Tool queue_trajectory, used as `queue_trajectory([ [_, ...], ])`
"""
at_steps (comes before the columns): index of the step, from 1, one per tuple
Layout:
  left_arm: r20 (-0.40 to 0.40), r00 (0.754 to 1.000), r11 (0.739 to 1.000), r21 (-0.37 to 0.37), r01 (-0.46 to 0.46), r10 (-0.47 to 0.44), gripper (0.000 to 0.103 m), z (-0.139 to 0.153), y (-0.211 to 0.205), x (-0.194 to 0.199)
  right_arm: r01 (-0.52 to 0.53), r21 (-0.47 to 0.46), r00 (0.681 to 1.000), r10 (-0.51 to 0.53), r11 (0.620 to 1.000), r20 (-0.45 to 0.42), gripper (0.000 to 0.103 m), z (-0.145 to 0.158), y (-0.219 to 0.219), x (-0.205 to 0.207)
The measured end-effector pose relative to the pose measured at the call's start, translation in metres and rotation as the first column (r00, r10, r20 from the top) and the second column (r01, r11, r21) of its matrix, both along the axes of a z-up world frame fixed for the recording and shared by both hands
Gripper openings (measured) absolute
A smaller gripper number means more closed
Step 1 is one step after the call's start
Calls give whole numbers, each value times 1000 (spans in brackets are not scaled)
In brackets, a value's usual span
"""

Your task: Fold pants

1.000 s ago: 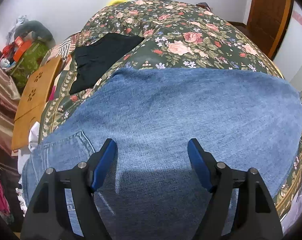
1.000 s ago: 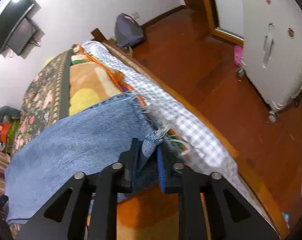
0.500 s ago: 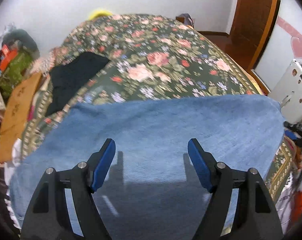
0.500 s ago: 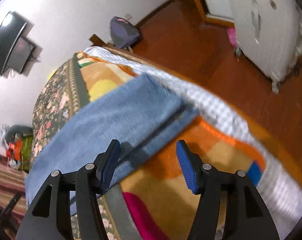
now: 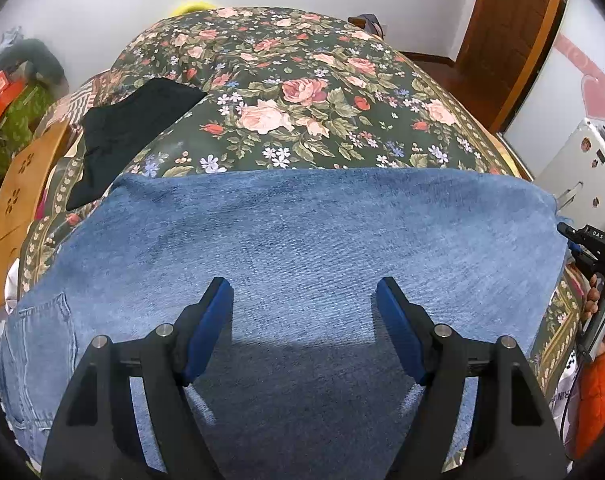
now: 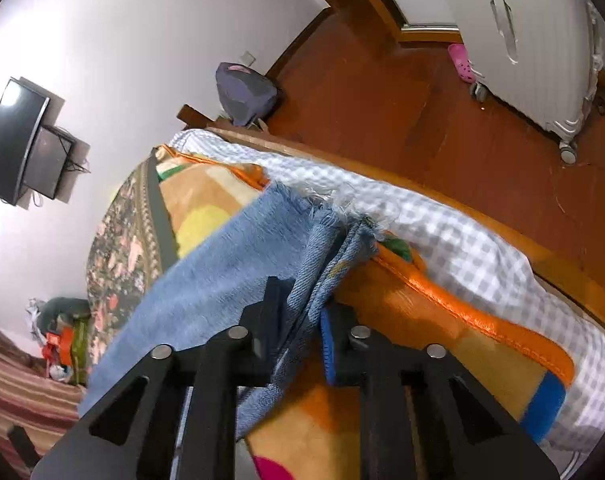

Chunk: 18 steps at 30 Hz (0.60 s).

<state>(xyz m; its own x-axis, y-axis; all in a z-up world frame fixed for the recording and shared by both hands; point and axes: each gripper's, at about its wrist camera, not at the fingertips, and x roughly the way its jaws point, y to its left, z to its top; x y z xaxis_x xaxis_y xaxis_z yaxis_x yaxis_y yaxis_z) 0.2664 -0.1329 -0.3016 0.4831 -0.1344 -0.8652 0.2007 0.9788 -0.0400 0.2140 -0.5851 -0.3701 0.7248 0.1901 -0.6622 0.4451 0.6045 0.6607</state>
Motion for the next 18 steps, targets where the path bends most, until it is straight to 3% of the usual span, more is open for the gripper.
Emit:
queue_trajectory([
  [5, 32, 999, 1000, -14, -13, 14, 75, 15, 8, -3, -23, -86, 998, 28, 996, 65, 9, 38, 8, -1],
  [10, 88, 996, 999, -30, -23, 26, 75, 38, 14, -10, -75, -198, 974, 115, 977, 196, 9, 105, 32, -1],
  [13, 120, 992, 998, -50, -29, 35, 75, 53, 20, -15, -134, -267, 940, 208, 954, 272, 9, 144, 59, -2],
  [18, 161, 985, 996, -78, -43, 55, 75, 72, 32, -24, -278, -350, 850, 399, 895, 344, 9, 189, 125, 0],
])
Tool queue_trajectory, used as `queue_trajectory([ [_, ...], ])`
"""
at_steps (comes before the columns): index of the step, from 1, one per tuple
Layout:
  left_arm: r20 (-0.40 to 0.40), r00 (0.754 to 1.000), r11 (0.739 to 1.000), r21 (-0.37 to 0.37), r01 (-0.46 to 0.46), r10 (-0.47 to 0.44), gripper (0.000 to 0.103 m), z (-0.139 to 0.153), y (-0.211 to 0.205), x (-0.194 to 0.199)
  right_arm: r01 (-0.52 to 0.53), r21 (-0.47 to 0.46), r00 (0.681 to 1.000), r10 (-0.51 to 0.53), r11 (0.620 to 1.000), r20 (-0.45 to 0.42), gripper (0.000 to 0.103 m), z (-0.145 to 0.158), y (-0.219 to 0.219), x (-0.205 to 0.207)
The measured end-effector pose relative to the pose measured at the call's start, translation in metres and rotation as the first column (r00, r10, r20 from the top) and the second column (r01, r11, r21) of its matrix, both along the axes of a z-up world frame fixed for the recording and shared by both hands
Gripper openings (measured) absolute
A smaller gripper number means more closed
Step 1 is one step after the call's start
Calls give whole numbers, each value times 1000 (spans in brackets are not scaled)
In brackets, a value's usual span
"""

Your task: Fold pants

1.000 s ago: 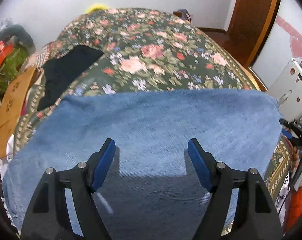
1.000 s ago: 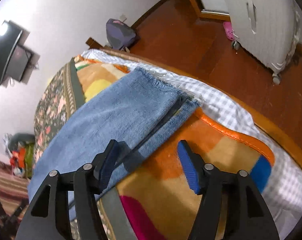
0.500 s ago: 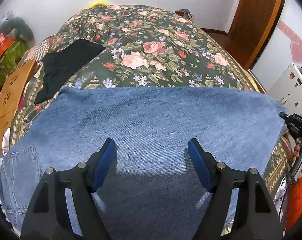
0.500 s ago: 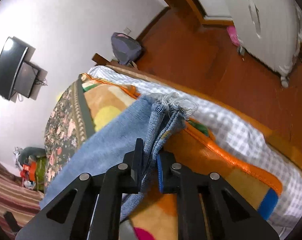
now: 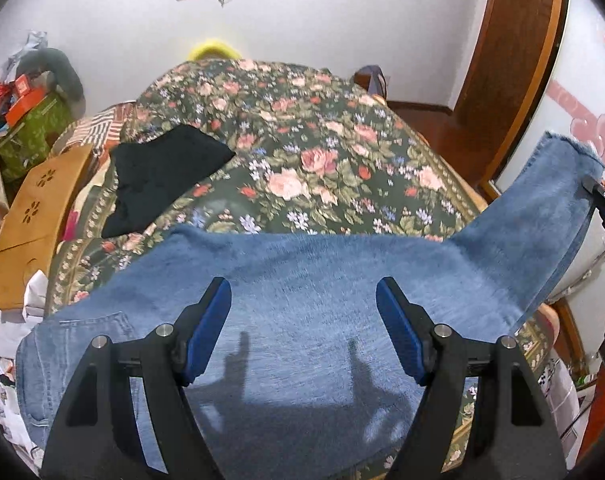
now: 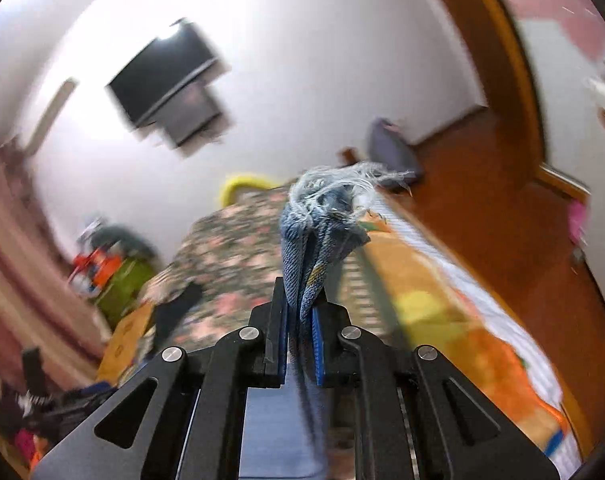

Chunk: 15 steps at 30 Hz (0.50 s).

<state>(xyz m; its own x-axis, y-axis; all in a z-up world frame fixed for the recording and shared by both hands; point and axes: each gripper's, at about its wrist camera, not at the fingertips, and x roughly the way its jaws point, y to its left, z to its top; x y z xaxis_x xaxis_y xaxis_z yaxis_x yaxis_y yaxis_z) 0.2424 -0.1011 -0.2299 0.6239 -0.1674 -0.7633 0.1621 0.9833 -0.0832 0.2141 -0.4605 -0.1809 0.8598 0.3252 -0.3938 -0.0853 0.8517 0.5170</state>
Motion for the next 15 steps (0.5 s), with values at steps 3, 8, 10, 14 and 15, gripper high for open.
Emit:
queue_trajectory([
  [3, 20, 1000, 1000, -5, -14, 14, 75, 7, 9, -6, -111, -31, 994, 112, 993, 18, 9, 7, 40, 5],
  [8, 44, 998, 999, -2, -34, 34, 75, 14, 24, -15, -287, -80, 958, 287, 954, -15, 9, -7, 113, 16],
  [10, 43, 998, 999, -8, -38, 38, 75, 14, 30, -19, -357, -87, 934, 354, 930, -54, 9, -22, 143, 23],
  [14, 32, 998, 999, -10, -46, 46, 75, 10, 40, -24, -466, -91, 880, 450, 880, -151, 9, -58, 183, 27],
  [15, 25, 999, 999, -9, -47, 48, 75, 8, 43, -24, -495, -98, 861, 473, 863, -185, 9, -69, 196, 28],
])
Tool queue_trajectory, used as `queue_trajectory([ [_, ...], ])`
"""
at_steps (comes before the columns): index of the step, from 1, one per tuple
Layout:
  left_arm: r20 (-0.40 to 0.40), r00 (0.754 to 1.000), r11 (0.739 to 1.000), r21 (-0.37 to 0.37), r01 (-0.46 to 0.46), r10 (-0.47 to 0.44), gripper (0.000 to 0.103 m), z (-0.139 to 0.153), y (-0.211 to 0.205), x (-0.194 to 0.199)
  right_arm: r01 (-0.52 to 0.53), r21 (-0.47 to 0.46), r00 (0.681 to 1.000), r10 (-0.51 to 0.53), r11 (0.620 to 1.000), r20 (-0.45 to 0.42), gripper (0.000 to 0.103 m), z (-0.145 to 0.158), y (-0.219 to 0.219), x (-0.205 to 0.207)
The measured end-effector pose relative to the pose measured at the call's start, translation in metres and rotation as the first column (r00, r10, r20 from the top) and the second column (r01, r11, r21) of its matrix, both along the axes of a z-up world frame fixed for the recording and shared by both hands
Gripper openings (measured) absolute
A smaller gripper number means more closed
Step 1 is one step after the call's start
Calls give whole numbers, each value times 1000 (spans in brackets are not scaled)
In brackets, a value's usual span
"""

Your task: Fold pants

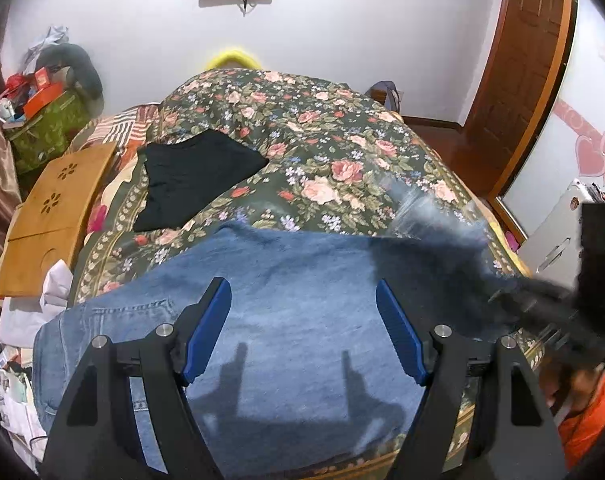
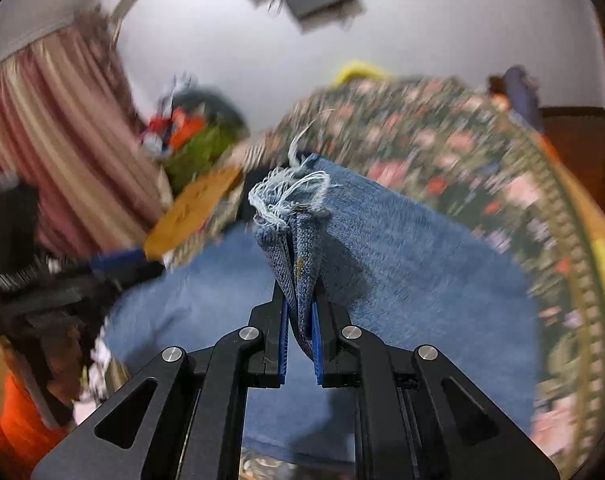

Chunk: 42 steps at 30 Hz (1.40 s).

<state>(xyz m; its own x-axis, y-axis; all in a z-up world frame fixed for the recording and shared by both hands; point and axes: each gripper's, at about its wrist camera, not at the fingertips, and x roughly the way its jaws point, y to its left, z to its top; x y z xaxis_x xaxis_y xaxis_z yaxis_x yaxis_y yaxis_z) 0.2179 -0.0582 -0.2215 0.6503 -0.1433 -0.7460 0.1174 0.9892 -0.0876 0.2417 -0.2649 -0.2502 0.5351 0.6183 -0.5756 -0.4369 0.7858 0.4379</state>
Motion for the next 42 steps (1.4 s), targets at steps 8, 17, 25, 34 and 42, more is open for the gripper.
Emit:
queue_trajectory([
  [8, -46, 999, 1000, -9, 5, -5, 75, -14, 6, 7, -93, -96, 990, 82, 991, -115, 36, -31, 28, -4],
  [17, -80, 990, 992, -59, 113, -118, 53, -14, -36, 36, -17, -109, 999, 13, 994, -35, 48, 6, -21, -11],
  [25, -193, 951, 971, -42, 236, -240, 25, -50, -94, 60, 152, -154, 985, -162, 976, -51, 48, -7, -88, 8],
  [34, -273, 928, 966, -16, 260, -254, 25, -87, -97, 33, 156, -175, 970, -184, 972, -156, 49, -63, -92, -18],
  [42, -223, 948, 973, -17, 230, -227, 27, -78, -81, 13, 164, -174, 963, -196, 971, -187, 48, -50, -103, -31],
])
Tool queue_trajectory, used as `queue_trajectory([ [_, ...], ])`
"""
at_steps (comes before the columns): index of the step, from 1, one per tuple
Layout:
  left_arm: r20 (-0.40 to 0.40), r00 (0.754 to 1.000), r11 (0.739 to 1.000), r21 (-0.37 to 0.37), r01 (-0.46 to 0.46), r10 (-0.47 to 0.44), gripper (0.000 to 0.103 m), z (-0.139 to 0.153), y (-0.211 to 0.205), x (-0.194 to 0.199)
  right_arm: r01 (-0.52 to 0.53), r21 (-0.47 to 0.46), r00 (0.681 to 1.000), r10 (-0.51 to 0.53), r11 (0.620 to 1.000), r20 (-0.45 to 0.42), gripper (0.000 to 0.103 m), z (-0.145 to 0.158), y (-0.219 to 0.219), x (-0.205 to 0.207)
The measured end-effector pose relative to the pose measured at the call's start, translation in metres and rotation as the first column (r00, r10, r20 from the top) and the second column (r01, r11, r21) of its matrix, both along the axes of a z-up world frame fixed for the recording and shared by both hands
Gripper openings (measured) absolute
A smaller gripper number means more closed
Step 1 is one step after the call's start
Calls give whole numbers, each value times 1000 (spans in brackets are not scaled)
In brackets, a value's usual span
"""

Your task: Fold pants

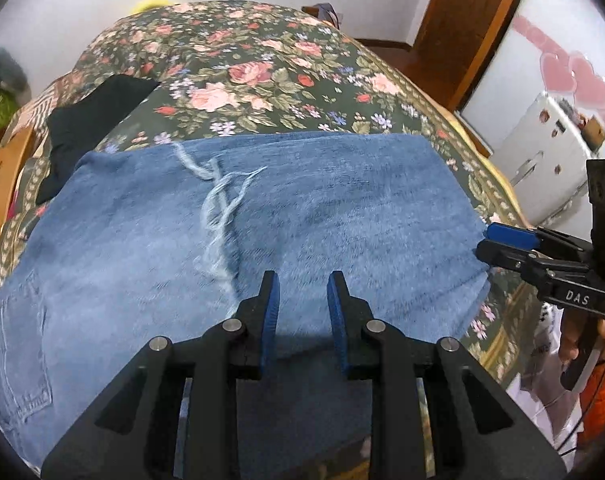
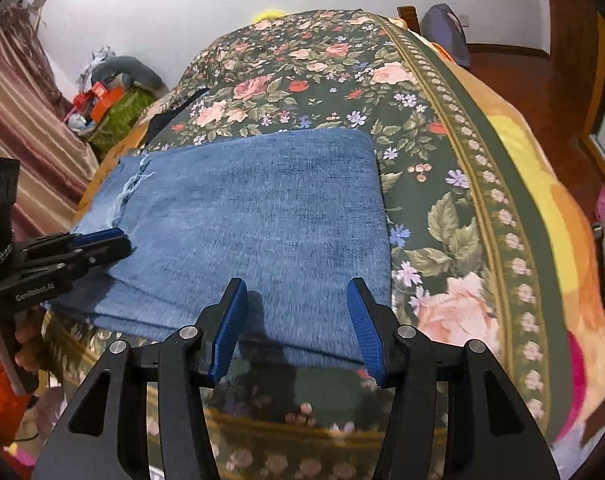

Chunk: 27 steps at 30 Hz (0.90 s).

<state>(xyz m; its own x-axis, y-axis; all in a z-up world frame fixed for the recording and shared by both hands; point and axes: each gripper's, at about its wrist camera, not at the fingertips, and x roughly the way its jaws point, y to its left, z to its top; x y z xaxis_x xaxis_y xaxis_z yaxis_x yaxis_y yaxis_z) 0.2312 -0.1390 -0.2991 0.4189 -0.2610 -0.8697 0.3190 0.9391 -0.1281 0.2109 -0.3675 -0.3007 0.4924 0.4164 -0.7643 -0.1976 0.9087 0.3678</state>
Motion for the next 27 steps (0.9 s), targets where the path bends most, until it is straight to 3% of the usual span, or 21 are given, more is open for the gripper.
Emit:
queue_trajectory([
  [5, 87, 987, 991, -20, -136, 137, 61, 31, 50, -18, 3, -4, 999, -3, 1000, 52, 48, 25, 7, 2],
  [11, 167, 927, 942, -81, -326, 336, 81, 68, 139, -47, -74, -43, 980, 81, 996, 183, 48, 65, 50, 7],
  [15, 223, 863, 891, -87, -445, 453, 86, 82, 196, -74, -153, -32, 959, 157, 988, 237, 48, 84, 88, 11],
  [19, 215, 817, 843, -80, -532, 536, 88, 77, 246, -102, -242, -43, 933, 244, 969, 263, 48, 93, 135, 13],
  [22, 168, 800, 817, -86, -571, 576, 88, 61, 277, -120, -298, -73, 915, 306, 952, 262, 48, 91, 170, 13],
  [27, 44, 794, 791, -142, -596, 606, 88, 23, 309, -139, -369, -122, 895, 388, 921, 220, 48, 75, 224, 12],
])
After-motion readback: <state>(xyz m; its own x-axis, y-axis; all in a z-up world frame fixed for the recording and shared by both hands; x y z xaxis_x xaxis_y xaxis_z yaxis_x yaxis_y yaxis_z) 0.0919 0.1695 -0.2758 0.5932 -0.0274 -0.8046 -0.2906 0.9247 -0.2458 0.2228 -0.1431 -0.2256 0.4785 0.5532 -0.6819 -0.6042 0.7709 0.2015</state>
